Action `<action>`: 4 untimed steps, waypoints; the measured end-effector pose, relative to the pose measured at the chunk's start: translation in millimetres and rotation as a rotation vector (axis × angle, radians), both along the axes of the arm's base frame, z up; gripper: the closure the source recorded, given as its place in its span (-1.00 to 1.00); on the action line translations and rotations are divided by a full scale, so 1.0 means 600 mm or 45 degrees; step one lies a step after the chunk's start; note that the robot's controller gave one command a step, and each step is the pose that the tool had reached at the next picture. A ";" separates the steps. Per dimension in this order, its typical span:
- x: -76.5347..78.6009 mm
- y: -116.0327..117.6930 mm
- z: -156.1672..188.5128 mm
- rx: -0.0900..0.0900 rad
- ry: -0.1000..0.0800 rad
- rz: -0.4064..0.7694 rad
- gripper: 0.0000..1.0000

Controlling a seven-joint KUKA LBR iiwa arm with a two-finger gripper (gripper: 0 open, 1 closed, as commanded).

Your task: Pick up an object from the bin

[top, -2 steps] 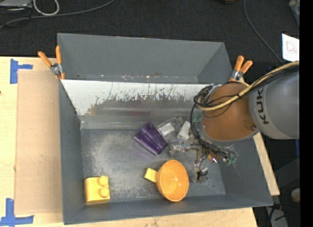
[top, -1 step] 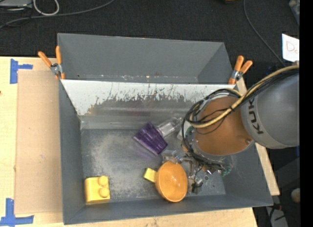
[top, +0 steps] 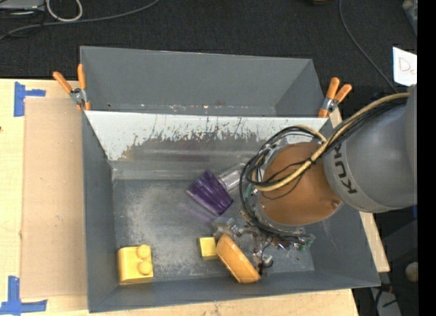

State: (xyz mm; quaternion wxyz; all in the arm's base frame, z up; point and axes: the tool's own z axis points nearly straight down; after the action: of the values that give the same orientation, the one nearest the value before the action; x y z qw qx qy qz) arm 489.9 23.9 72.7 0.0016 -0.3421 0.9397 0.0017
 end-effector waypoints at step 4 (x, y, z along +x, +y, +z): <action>0.008 0.002 -0.005 0.000 -0.003 -0.248 -1.00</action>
Offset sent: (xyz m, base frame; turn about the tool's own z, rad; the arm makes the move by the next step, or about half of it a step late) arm 0.0039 0.0003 -0.0027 0.1975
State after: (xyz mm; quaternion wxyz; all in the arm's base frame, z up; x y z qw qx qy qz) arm 494.4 25.3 69.6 0.0028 -0.2491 0.9685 0.0012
